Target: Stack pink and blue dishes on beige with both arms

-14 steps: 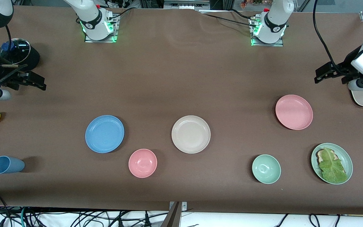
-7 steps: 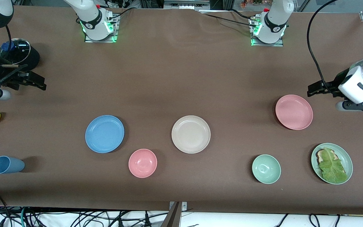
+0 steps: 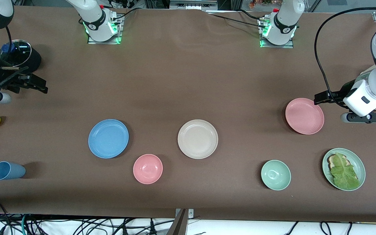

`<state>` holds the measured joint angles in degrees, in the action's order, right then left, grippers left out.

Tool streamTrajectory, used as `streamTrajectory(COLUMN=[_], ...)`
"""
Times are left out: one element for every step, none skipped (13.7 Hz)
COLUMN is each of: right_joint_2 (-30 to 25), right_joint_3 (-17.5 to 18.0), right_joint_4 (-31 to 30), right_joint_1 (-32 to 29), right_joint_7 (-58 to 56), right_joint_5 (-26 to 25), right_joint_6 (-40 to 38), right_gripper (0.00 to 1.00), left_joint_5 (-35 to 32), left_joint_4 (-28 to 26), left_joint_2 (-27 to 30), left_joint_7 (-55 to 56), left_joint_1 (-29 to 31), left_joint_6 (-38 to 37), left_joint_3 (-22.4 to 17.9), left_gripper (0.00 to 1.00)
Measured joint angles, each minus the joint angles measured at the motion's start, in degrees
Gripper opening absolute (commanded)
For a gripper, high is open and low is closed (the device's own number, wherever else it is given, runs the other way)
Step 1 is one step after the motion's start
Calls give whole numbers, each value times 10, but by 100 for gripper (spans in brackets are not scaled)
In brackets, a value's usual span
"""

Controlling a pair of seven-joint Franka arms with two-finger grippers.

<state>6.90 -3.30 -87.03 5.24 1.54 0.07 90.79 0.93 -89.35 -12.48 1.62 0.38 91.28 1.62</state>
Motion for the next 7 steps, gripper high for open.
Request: streamTrajectory(right_joint_2=[0, 0, 0, 0, 0, 0, 0], right_joint_3=[0, 0, 0, 0, 0, 0, 0], right_joint_4=[0, 0, 0, 0, 0, 0, 0], right_joint_1=[0, 0, 0, 0, 0, 0, 0], right_joint_7=[0, 0, 0, 0, 0, 0, 0], right_joint_5=[0, 0, 0, 0, 0, 0, 0], right_joint_6=[0, 0, 0, 0, 0, 0, 0], right_gripper=[100, 100, 100, 100, 100, 100, 100], left_joint_5=[0, 0, 0, 0, 0, 0, 0], left_joint_4=[0, 0, 0, 0, 0, 1, 1], left_joint_2=[-6, -12, -18, -22, -25, -27, -28], left_joint_7=[0, 0, 0, 0, 0, 0, -4], left_joint_1=[0, 0, 0, 1, 4, 12, 23], left_joint_6=[6, 12, 15, 17, 18, 18, 18], left_joint_3=[0, 0, -1, -2, -2, -3, -3], left_gripper=[100, 100, 100, 100, 100, 100, 100])
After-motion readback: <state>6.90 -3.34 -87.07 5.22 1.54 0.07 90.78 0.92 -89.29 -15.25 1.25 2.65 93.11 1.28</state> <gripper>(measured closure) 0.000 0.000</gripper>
